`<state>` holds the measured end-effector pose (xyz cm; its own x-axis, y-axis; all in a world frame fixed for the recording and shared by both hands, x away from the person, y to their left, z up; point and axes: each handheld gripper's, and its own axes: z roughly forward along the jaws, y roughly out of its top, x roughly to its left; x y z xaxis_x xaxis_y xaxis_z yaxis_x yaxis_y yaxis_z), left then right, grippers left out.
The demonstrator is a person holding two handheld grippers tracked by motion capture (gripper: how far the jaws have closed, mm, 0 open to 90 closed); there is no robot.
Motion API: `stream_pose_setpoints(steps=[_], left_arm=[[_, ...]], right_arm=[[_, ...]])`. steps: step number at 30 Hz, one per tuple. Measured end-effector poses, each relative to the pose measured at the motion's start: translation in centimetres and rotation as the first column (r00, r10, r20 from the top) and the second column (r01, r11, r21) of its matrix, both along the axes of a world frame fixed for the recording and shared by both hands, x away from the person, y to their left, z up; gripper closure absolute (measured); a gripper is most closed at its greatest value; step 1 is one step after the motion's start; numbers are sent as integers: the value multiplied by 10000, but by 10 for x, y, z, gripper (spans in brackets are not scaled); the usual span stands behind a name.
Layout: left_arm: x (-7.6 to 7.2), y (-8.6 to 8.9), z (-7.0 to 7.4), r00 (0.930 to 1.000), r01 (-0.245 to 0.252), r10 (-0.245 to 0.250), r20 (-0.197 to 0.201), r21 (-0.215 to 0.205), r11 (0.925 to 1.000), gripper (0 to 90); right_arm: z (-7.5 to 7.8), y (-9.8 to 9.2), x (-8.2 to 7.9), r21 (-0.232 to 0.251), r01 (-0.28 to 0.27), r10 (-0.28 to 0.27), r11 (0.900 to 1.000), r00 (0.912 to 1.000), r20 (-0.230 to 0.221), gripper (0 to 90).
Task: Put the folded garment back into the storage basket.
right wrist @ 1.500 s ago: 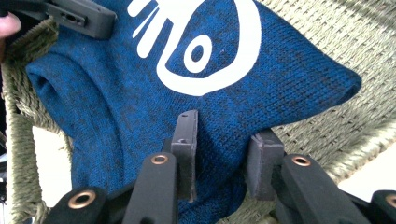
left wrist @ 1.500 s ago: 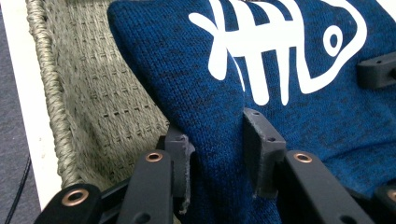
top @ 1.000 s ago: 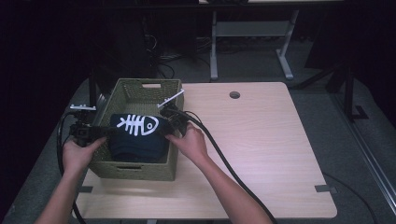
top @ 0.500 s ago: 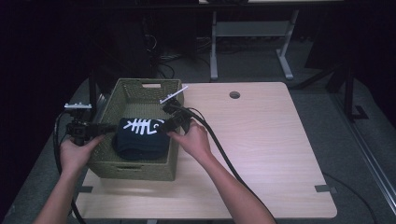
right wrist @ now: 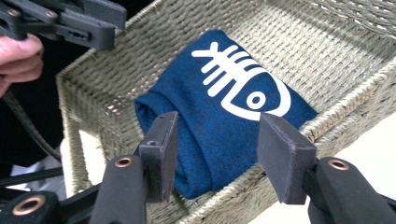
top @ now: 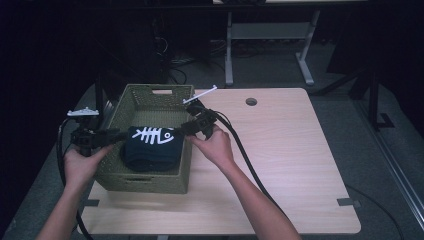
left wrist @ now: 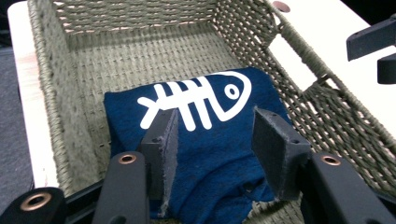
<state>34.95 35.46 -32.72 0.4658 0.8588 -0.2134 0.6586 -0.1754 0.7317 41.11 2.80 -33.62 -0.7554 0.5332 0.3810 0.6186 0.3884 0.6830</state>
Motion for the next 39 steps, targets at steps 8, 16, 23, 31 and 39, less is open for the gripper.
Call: stream_pose_setpoints(steps=[8,16,23,31,39], left_arm=[[-2,-6,6,9998,103,-100,166,-140,9998,490],[-3,-19,11,9994,208,-201,265,-276,9994,448],[-3,-36,14,9975,530,-512,492,-360,9979,403],[-2,-46,12,9973,609,-586,452,-522,9968,371],[-4,-59,13,9960,634,-596,670,-559,9964,327]], right_arm=[[6,-13,1,279,-21,20,9996,10000,41,464],[12,-31,1,493,103,-112,9987,9997,197,451],[15,-57,1,666,368,-383,9971,9990,228,407],[17,-82,-1,934,586,-615,9939,9977,286,378],[15,-108,-4,1025,901,-933,9906,9953,265,369]])
